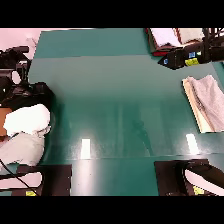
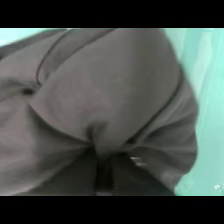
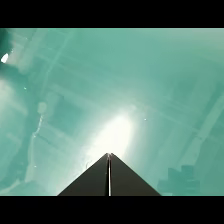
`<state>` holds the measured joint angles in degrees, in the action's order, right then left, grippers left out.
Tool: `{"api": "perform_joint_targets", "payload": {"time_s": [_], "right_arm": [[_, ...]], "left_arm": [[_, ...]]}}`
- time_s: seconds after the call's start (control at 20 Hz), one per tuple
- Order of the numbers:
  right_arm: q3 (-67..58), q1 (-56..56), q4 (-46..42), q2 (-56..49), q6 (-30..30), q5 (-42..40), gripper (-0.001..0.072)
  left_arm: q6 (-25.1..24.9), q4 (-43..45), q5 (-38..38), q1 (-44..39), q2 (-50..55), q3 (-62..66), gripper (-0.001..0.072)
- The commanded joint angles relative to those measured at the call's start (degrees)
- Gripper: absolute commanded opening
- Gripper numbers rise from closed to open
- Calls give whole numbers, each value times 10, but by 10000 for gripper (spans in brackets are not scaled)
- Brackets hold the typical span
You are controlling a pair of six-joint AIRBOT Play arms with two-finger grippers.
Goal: Fold the shirts.
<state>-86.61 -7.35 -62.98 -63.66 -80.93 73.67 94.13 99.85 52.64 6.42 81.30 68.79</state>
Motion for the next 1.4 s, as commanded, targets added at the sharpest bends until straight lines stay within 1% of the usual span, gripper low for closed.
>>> {"api": "perform_joint_targets", "payload": {"time_s": [0.0, 0.1, 0.15, 0.2, 0.3, 0.4, 0.45, 0.6, 0.75, 0.85, 0.9, 0.95, 1.0, 1.1, 1.3, 1.35], "right_arm": [[-5, 0, 0, 2, 0, -3, 14], [-35, 0, 0, 1, 0, 0, 14], [-57, 0, 0, 1, 0, 0, 14], [-84, 0, 0, 1, 0, -2, 14], [-138, 1, -7, 1, -1, -7, 14], [-188, 1, -31, 1, -17, -13, 13], [-210, 0, -49, 1, -24, -12, 14], [-269, 0, -92, 1, -26, -11, 14], [-301, 0, -92, 2, -26, -12, 14], [-302, 0, -92, 2, -26, -7, 14], [-301, 0, -92, 1, -26, -1, 14], [-301, 0, -92, 0, -26, 5, 14], [-301, 0, -92, -1, -26, 9, 14], [-301, 0, -92, 0, -26, 17, 14], [-301, 0, -92, 0, -26, 19, 14], [-301, 0, -92, 0, -26, 19, 14]], "left_arm": [[-4, 4, 8, 2, -19, 44, 26], [-27, 3, 3, -11, -77, 102, 26], [-50, 3, 6, -27, -111, 136, 26], [-73, 3, 14, -52, -147, 173, 26], [-95, 2, 34, -115, -202, 237, 25], [-120, 2, 68, -196, -232, 293, 25], [-134, 2, 86, -236, -234, 313, 25], [-143, -9, 114, -365, -217, 325, 25], [-154, -52, 125, -478, -156, 324, 26], [-162, -87, 121, -534, -98, 324, 28], [-167, -115, 114, -552, -67, 324, 51], [-166, -143, 104, -561, -40, 325, 370], [-164, -163, 96, -561, -19, 325, 611], [-159, -160, 94, -539, 2, 325, 607], [-90, -166, 111, -416, 13, 318, 608], [-81, -183, 111, -388, 18, 302, 607]]}}
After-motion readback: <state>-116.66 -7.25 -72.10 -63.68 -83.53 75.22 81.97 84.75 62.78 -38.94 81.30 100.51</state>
